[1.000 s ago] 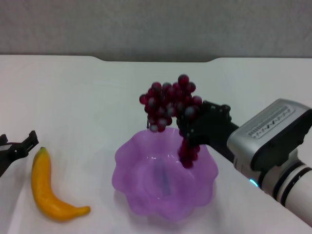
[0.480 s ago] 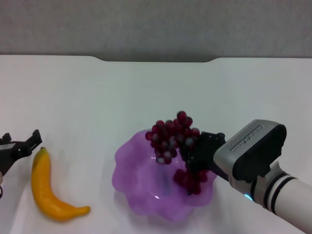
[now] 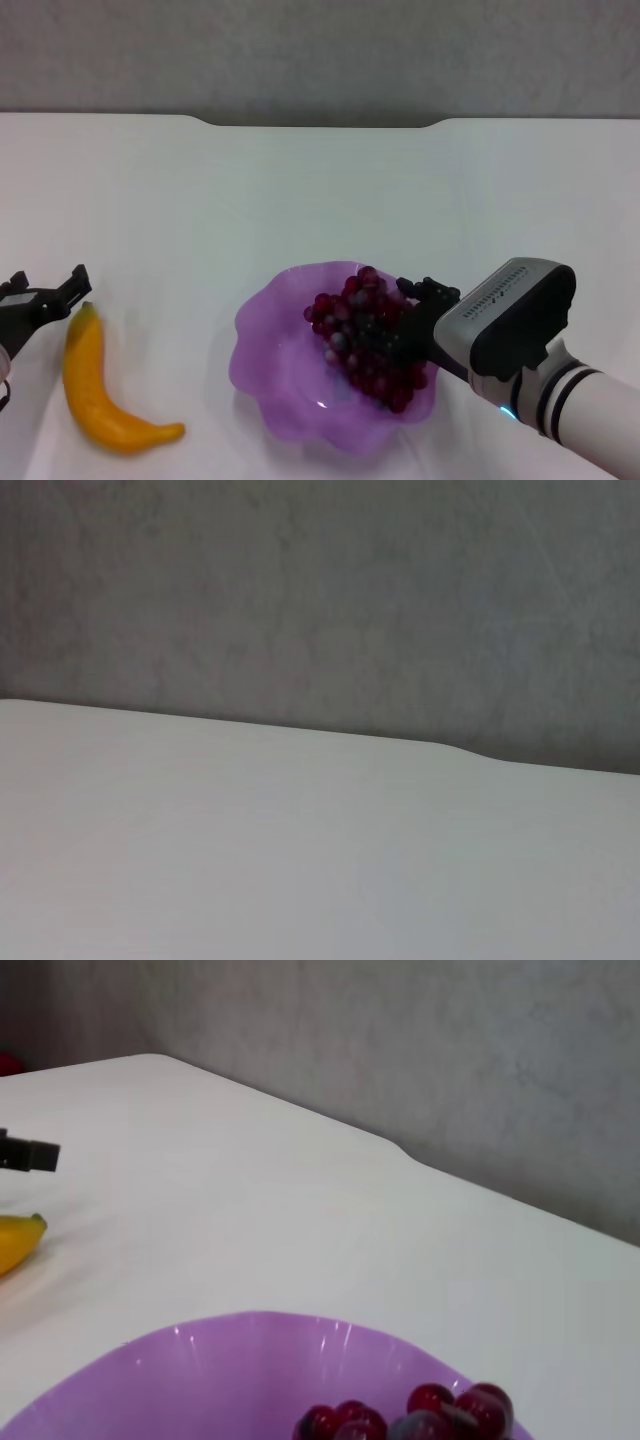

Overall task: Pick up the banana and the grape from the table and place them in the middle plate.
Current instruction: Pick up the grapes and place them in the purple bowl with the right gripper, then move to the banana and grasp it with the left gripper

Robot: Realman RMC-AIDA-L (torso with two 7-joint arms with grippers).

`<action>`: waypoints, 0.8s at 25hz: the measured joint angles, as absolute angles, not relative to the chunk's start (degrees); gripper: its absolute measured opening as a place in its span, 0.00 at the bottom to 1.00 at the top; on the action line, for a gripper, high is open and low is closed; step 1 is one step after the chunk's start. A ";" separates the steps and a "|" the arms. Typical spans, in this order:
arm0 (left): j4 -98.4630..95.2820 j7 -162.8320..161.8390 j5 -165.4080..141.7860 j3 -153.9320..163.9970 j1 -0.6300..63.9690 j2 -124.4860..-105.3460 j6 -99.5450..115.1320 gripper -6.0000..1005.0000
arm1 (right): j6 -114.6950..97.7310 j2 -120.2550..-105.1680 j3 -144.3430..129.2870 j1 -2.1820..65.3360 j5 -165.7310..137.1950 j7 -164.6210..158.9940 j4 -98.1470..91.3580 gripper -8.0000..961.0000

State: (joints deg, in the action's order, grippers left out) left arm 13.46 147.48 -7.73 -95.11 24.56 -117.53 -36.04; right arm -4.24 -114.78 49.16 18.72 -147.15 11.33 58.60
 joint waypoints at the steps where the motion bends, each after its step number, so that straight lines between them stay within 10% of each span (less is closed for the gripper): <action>1: 13.45 147.48 -7.73 -95.12 24.48 -117.52 -36.04 0.85 | -4.70 -114.79 49.13 18.71 -147.15 11.26 58.55 0.63; 12: 13.44 147.48 -7.74 -95.19 24.09 -117.44 -36.03 0.85 | -29.90 -114.67 49.59 14.79 -147.13 8.10 53.81 0.93; 20: 13.45 147.29 -7.73 -95.11 24.00 -117.70 -36.80 0.85 | -52.45 -115.18 48.86 15.29 -147.67 -2.89 37.37 0.93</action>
